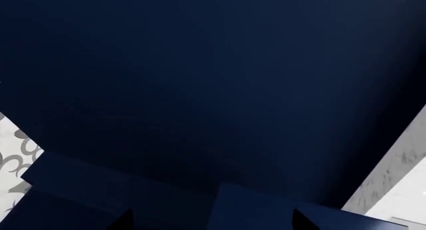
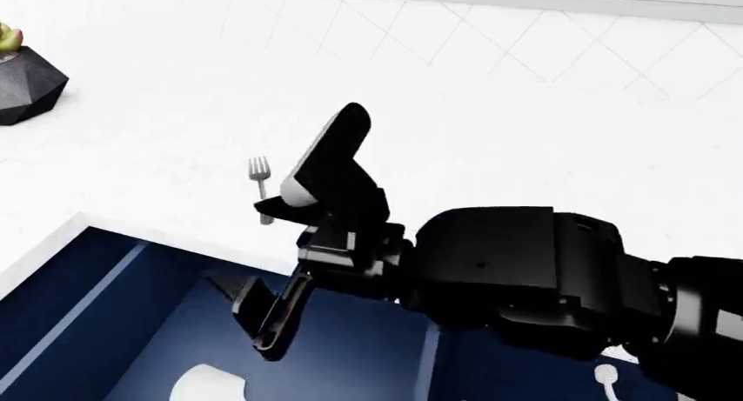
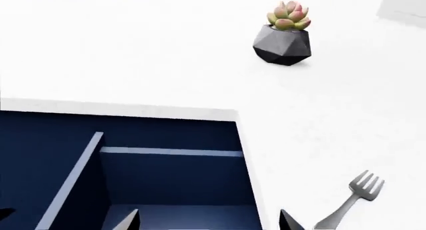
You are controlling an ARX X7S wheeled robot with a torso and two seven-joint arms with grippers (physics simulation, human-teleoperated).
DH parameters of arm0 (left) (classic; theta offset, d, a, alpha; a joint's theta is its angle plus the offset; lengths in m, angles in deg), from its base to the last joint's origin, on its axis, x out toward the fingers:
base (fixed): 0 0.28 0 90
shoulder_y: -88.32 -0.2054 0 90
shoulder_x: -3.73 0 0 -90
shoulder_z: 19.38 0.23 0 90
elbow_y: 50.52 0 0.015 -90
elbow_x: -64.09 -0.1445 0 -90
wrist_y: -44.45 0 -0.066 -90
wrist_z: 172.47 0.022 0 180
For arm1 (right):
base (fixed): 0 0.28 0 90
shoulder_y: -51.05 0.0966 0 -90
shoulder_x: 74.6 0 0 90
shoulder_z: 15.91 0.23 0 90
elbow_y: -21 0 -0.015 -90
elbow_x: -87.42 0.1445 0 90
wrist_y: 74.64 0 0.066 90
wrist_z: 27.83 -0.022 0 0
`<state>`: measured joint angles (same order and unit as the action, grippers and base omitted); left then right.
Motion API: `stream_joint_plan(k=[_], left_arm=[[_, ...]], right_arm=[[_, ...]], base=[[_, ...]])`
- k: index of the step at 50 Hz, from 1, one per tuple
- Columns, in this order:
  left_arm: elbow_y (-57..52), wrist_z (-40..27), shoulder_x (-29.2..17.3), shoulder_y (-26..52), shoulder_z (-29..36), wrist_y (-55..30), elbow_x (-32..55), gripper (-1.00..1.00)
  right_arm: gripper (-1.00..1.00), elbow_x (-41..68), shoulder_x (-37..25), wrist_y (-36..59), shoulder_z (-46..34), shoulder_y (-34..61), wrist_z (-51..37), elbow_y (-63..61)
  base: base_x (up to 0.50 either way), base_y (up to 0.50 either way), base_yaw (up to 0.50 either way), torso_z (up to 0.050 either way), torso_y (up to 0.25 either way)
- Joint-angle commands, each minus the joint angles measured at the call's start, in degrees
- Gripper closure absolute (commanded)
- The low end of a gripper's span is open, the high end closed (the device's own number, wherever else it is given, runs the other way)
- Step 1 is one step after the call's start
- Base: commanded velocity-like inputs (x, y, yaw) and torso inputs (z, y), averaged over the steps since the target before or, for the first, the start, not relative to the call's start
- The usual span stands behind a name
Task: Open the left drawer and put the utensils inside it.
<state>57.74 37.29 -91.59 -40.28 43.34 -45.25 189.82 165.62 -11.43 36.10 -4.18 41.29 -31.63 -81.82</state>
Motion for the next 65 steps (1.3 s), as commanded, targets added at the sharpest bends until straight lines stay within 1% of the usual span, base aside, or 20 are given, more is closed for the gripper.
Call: stream_joint_plan(k=[1,2,4,5,6,7,9,13,18,24,25,29,32,35,38,41,51,56,60,65], left_arm=[[0.5,0.2,-0.1,0.0,0.0,0.1,0.4,-1.00],[0.3,0.1,0.0,-0.1,0.0,0.1,0.4,-1.00],[-0.1,0.1,0.0,-0.3,0.0,0.3,0.4,-1.00],[0.0,0.0,0.0,-0.2,0.0,0.4,0.4,-1.00],[0.1,-0.1,0.0,-0.2,0.0,0.4,0.4,-1.00],[0.0,-0.2,-0.1,-0.1,0.0,0.4,0.4,-1.00],[-0.1,-0.2,0.0,0.0,0.2,0.5,0.3,-1.00],[0.5,-0.2,-0.2,0.3,0.3,0.7,0.3,-1.00],[1.1,-0.3,-0.3,0.6,0.5,0.9,0.3,-1.00],[1.1,-0.3,-0.3,0.7,0.6,1.1,0.2,-1.00],[0.9,-0.4,-0.3,0.6,0.6,1.1,0.3,-1.00],[1.1,-0.2,-0.4,0.8,0.7,1.1,0.2,-1.00],[1.3,-0.1,-0.5,0.9,0.8,1.0,0.3,-1.00],[0.5,-0.4,-0.3,0.9,1.0,1.4,0.0,-1.00],[0.6,-0.5,-0.3,1.2,1.2,1.6,-0.2,-1.00],[-0.2,-0.5,-0.2,0.9,1.2,1.8,-0.4,-1.00],[1.0,0.4,-0.3,1.7,1.6,3.0,-1.4,-1.00],[1.5,-0.6,-0.2,2.2,2.0,4.4,-2.1,-1.00],[2.1,-0.8,-0.3,2.8,2.6,5.3,-3.1,-1.00],[2.4,0.6,-0.3,2.6,2.4,5.2,-3.0,-1.00]], right_arm=[[-1.00,6.9,0.7,-0.8,6.1,5.4,-14.1,1.4],[-1.00,6.1,1.5,-0.7,5.9,5.5,-16.3,2.1],[-1.00,6.0,5.3,-0.7,5.9,5.6,-23.8,8.0],[-1.00,4.8,7.4,0.0,5.1,6.0,-27.8,11.7],[-1.00,3.8,9.1,-0.1,4.5,5.8,-29.3,14.3],[-1.00,1.7,11.8,1.1,2.6,5.8,-33.9,18.3],[-1.00,3.2,16.8,2.4,2.1,4.8,-36.7,26.3],[-1.00,2.8,20.5,0.7,3.3,5.3,-36.1,33.1],[-1.00,7.3,23.7,4.4,4.6,6.8,-36.6,41.2],[-1.00,8.4,26.7,5.5,2.2,4.8,-34.9,45.8],[-1.00,9.5,26.8,4.9,0.7,5.1,-35.1,46.1],[-1.00,19.4,26.8,1.2,-9.0,7.3,-32.3,47.3],[-1.00,21.9,26.8,0.0,-11.7,8.0,-31.4,47.6],[-1.00,23.1,26.8,0.7,-12.2,7.8,-30.8,46.9],[-1.00,23.9,26.8,0.8,-12.2,8.4,-32.0,46.2],[-1.00,25.1,26.8,1.2,-12.3,9.5,-30.5,46.0],[-1.00,26.2,26.8,0.3,-12.4,13.3,-30.1,45.3],[-1.00,27.2,26.8,0.7,-12.3,13.6,-27.0,44.7],[-1.00,26.5,26.8,0.9,-12.5,12.8,-26.8,45.0],[-1.00,24.2,26.8,2.9,-12.3,11.9,-22.2,42.2]], base=[[0.00,0.00,0.00,0.000,0.000],[0.00,0.00,0.00,0.000,0.000],[0.00,0.00,0.00,0.000,0.000],[0.00,0.00,0.00,0.000,0.000],[0.00,0.00,0.00,0.000,0.000],[0.00,0.00,0.00,0.000,0.000],[0.00,0.00,0.00,0.000,0.000],[0.00,0.00,0.00,0.000,0.000],[0.00,0.00,0.00,0.000,0.000],[0.00,0.00,0.00,0.000,0.000],[0.00,0.00,0.00,0.000,0.000],[0.00,0.00,0.00,0.000,0.000],[0.00,0.00,0.00,0.000,0.000],[0.00,0.00,0.00,0.000,0.000],[0.00,0.00,0.00,0.000,0.000],[0.00,0.00,0.00,0.000,0.000],[0.00,0.00,0.00,0.000,0.000],[0.00,0.00,0.00,0.000,0.000],[0.00,0.00,0.00,0.000,0.000],[0.00,0.00,0.00,0.000,0.000]])
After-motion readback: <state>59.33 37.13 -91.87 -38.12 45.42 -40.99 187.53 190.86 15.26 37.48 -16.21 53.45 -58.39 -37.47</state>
